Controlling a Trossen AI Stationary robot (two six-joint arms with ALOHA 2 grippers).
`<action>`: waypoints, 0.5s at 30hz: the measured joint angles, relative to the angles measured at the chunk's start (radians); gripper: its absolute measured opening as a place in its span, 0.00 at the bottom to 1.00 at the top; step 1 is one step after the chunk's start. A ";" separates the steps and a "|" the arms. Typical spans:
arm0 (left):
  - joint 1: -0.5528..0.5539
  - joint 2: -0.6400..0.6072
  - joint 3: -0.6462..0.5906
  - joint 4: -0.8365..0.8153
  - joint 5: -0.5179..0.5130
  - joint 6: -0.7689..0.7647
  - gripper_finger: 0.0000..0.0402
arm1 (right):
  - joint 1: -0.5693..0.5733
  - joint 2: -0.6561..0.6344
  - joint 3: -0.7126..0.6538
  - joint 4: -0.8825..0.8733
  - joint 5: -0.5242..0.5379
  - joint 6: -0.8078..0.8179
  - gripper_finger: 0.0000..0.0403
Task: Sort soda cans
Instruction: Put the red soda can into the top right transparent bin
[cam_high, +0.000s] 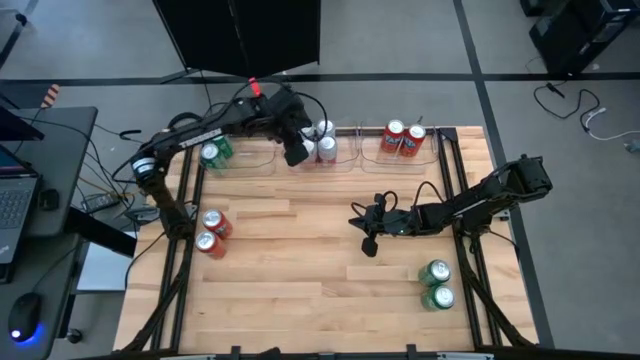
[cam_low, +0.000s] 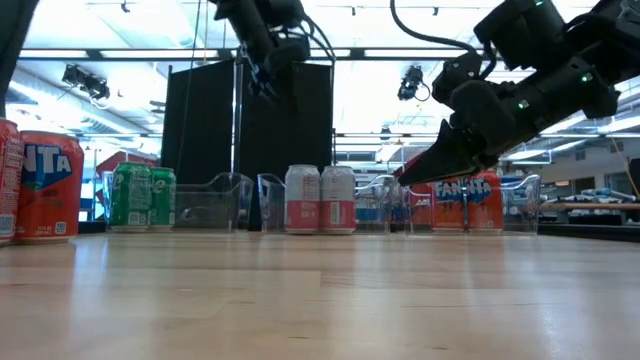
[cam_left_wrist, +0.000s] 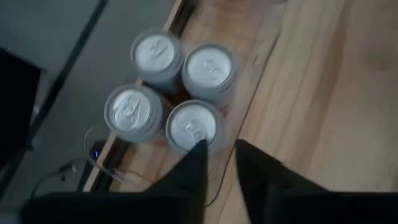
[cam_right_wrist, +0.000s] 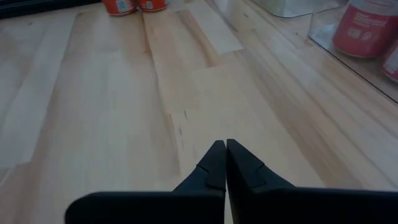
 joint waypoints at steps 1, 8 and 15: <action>-0.010 -0.022 -0.026 0.024 0.000 0.003 0.16 | 0.009 0.000 0.000 0.000 0.007 0.000 0.00; -0.085 -0.217 -0.244 0.144 0.000 -0.009 0.03 | 0.042 0.002 0.000 0.013 0.035 0.007 0.00; -0.200 -0.402 -0.382 0.049 0.002 -0.237 0.01 | 0.034 0.025 0.000 0.102 0.001 0.006 0.00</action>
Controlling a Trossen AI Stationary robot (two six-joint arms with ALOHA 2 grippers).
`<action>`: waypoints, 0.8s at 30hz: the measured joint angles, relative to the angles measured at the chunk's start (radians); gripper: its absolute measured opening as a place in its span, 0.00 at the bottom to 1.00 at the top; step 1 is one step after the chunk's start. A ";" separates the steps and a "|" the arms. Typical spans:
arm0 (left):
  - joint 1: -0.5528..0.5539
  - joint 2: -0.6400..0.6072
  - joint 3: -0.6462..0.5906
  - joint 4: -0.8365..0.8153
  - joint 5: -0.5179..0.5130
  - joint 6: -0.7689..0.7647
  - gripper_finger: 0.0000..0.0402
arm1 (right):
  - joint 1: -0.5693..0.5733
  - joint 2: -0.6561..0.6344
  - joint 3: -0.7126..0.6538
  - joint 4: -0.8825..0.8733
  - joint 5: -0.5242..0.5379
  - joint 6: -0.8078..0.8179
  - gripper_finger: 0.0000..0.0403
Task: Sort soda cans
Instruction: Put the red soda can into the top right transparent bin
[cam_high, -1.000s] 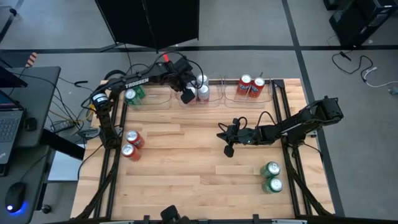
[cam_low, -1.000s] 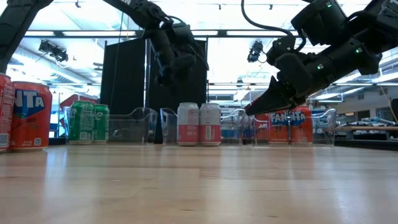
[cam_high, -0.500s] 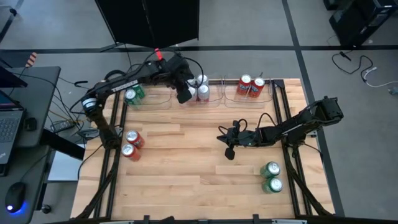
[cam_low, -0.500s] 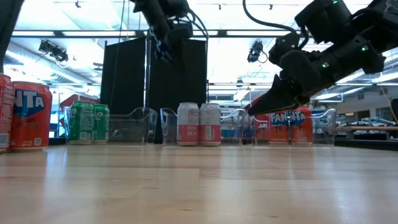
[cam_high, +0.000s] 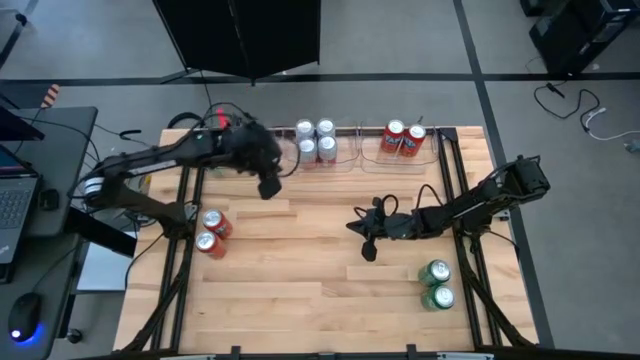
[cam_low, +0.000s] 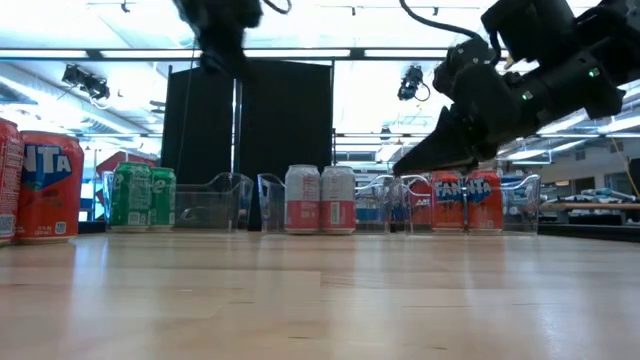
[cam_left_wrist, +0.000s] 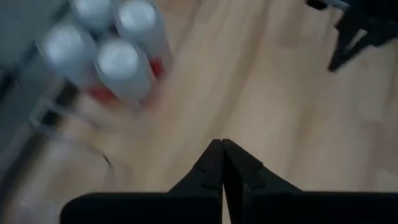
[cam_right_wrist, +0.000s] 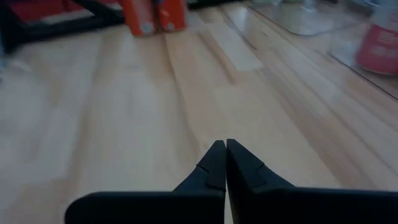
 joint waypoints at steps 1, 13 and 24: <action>-0.018 -0.018 -0.002 -0.035 0.001 -0.049 0.01 | -0.006 0.000 0.000 0.019 -0.027 0.000 0.00; -0.161 -0.068 0.080 -0.547 0.001 -0.523 0.01 | -0.057 -0.001 0.054 0.089 -0.122 -0.147 0.00; -0.332 -0.079 0.080 -0.708 -0.021 -0.917 0.01 | -0.104 -0.001 0.084 0.085 -0.225 -0.239 0.00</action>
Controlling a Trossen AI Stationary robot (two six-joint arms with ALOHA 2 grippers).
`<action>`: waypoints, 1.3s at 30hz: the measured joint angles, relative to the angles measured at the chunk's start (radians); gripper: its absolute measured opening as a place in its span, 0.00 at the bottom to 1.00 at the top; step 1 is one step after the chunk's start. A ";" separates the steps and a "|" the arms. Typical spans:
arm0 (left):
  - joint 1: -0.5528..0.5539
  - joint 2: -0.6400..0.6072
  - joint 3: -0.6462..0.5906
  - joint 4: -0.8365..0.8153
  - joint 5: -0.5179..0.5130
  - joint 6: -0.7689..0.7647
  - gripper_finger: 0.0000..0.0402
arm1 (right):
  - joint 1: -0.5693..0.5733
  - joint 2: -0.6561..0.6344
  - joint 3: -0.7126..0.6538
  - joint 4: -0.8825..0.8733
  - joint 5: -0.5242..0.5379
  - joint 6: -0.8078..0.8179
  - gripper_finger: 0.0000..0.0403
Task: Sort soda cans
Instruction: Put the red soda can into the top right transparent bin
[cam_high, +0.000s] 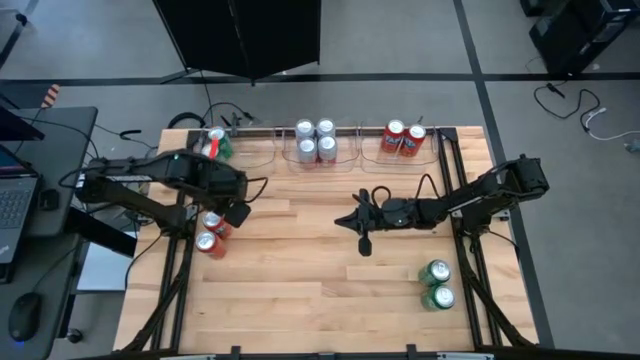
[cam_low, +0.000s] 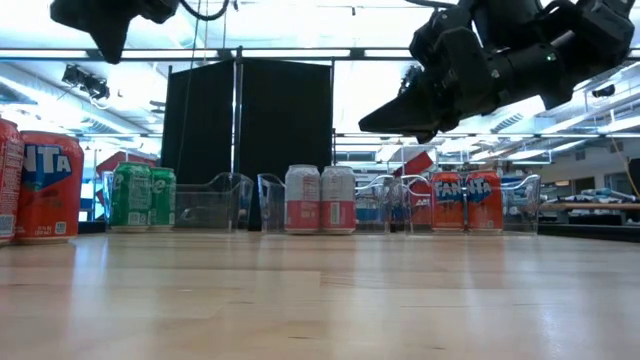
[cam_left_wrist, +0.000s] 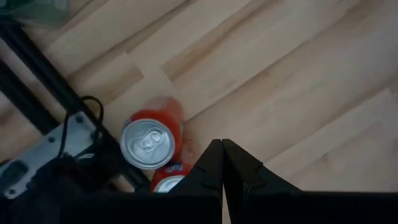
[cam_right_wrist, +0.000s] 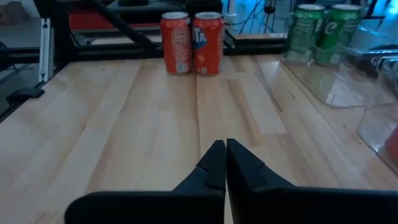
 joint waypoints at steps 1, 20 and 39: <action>-0.011 -0.009 -0.003 0.006 -0.007 -0.023 0.01 | -0.005 0.000 0.000 0.000 -0.006 0.000 0.00; -0.039 -0.196 -0.346 0.210 0.148 -0.098 0.14 | -0.023 0.000 0.000 -0.007 -0.015 0.000 0.02; -0.039 -0.113 -0.346 0.276 0.260 -0.046 0.81 | -0.024 0.000 0.000 -0.011 -0.035 -0.005 0.03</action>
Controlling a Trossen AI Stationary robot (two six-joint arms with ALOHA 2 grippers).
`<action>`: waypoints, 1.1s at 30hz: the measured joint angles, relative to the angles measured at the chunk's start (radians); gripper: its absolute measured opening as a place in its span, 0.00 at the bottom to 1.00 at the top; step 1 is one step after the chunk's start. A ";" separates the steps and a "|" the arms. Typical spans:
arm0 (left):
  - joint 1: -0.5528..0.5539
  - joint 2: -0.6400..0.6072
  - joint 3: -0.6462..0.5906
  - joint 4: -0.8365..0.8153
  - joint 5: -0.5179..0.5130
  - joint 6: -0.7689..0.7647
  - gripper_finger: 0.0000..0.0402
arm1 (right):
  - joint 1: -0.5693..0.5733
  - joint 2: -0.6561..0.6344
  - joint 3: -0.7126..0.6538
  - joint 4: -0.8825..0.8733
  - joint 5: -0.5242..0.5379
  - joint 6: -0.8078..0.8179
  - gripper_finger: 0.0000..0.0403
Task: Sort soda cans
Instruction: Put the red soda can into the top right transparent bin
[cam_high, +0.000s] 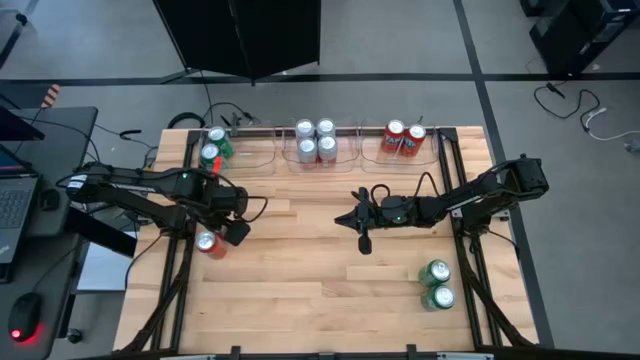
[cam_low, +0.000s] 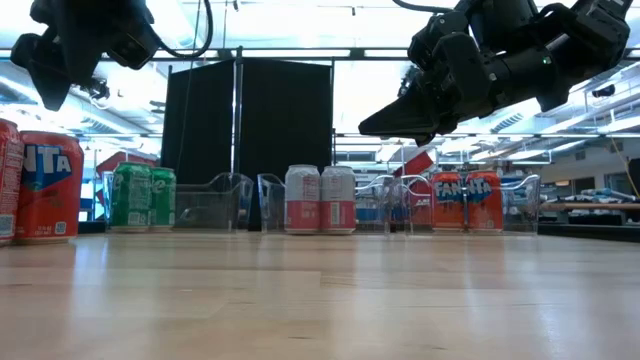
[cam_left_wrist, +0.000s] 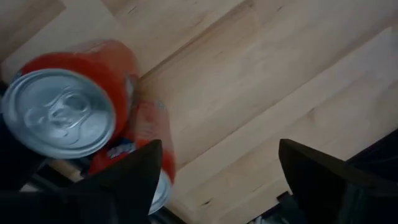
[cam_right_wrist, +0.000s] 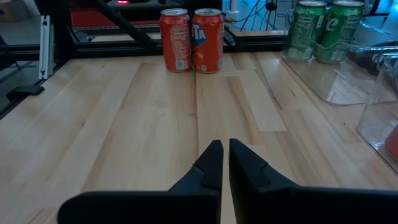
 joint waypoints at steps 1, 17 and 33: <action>0.000 0.000 0.000 -0.012 -0.001 0.000 0.81 | 0.000 0.000 0.000 0.000 0.000 0.000 0.03; 0.003 0.000 0.000 -0.170 -0.173 0.003 0.79 | -0.001 0.000 0.000 0.004 -0.003 -0.002 0.03; 0.003 0.001 0.000 -0.214 -0.229 0.001 0.79 | -0.001 0.000 0.000 0.003 -0.006 -0.002 0.03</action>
